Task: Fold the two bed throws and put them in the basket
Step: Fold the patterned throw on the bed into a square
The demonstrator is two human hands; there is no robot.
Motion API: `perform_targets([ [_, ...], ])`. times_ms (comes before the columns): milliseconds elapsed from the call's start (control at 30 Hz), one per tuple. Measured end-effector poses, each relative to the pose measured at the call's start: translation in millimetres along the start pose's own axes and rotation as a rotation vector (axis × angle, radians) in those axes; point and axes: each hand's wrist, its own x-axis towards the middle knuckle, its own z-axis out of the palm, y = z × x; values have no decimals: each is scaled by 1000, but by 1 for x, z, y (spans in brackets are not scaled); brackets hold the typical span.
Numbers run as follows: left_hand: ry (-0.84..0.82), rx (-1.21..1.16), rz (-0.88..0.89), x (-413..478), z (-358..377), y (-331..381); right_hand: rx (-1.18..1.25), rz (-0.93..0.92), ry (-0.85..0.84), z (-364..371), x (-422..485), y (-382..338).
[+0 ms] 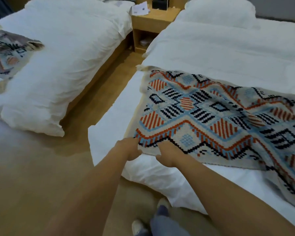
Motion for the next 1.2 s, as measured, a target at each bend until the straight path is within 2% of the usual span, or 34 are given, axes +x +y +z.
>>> perform_targets([
  [233, -72, -20, 24, 80, 17, -34, 104, 21, 8, 9, 87, -6],
  [467, -185, -23, 63, 127, 43, -69, 159, 53, -10, 47, 129, -14],
  [633, -74, 3, 160, 165, 58, -94, 180, 137, 45, 73, 166, -25],
  [867, -87, -375, 161, 205, 82, -109, 41, 291, 205, 111, 199, -39],
  [1000, -23, -761, 18, 218, 89, -99, 26, 348, 288, 118, 210, -44],
  [1100, -7, -787, -71, 221, 92, -96, 59, 375, 330, 119, 216, -47],
  [1200, 58, -784, -26, 222, 86, -109, 118, 361, 386, 115, 216, -60],
])
